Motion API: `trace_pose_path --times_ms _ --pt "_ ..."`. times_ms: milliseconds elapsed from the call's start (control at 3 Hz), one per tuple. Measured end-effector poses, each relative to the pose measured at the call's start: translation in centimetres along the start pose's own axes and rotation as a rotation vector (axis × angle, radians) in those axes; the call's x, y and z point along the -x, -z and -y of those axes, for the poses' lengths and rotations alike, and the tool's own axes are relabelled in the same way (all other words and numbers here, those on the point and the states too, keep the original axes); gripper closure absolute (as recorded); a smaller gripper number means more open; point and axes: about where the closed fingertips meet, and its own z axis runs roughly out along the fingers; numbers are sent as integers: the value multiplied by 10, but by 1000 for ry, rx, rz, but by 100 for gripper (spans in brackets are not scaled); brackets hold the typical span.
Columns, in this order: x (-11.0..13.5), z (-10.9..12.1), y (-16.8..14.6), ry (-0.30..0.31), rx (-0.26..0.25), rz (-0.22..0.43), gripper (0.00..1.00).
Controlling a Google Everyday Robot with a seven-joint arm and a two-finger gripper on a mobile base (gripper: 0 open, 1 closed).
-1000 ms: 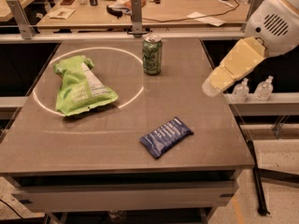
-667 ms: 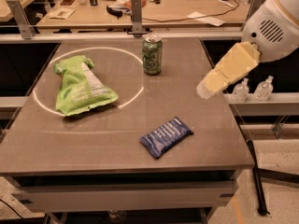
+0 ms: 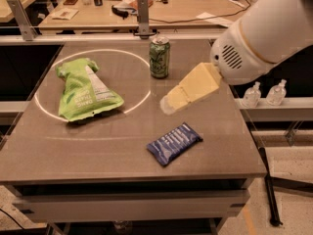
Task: Pick green rice chip bag
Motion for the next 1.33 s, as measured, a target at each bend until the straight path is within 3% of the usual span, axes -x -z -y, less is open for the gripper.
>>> trace_pose_path --times_ms 1000,1333 --pt "56 -60 -74 -166 159 -81 0" --pt "69 -77 -93 -205 191 -97 0"
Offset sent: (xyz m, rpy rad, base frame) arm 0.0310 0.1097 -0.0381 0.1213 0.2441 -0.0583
